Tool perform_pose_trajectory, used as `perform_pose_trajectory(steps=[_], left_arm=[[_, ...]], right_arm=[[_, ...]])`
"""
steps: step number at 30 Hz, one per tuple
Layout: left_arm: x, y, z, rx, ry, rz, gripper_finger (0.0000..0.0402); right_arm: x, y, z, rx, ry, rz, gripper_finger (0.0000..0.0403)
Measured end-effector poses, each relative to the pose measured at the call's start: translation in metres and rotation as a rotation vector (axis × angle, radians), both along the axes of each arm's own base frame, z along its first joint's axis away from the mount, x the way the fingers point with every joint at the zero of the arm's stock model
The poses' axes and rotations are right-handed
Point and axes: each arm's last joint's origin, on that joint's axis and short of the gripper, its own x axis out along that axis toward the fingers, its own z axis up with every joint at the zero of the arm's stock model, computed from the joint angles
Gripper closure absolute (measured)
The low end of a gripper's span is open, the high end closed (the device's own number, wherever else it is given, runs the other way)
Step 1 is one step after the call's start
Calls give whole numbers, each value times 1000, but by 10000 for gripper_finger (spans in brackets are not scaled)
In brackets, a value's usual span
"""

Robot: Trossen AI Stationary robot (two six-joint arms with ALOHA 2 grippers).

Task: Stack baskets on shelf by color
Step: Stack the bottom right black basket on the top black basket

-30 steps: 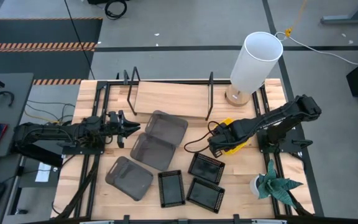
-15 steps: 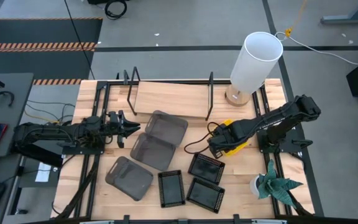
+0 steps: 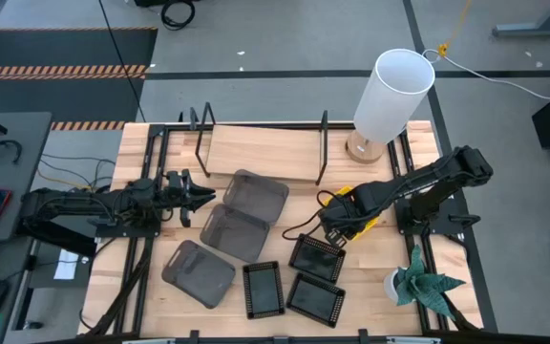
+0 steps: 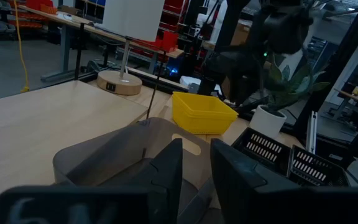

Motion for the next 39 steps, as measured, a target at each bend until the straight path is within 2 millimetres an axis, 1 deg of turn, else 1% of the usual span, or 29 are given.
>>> perform_pose_trajectory(steps=[4,6,11,15,19,26,30,33,39], left_arm=[[0,0,0,0,0,0,313],[0,0,0,-1,0,0,316],[0,0,0,0,0,0,319],[0,0,0,-1,0,0,315],[0,0,0,0,0,0,311],[0,0,0,-1,-1,0,310],[0,0,0,-1,0,-1,310],[0,0,0,0,0,-1,313],[0,0,0,-1,0,0,316]], right_arm=[[8,2,21,-3,-70,74,311],[10,3,27,-24,-99,102,311],[12,7,32,-41,-135,163,311],[18,12,34,-29,-208,203,311],[28,21,29,-24,-271,267,311],[51,43,6,2,-280,394,312],[65,59,3,2,-282,484,312],[79,72,5,1,-304,546,312],[101,105,3,11,-326,694,312]])
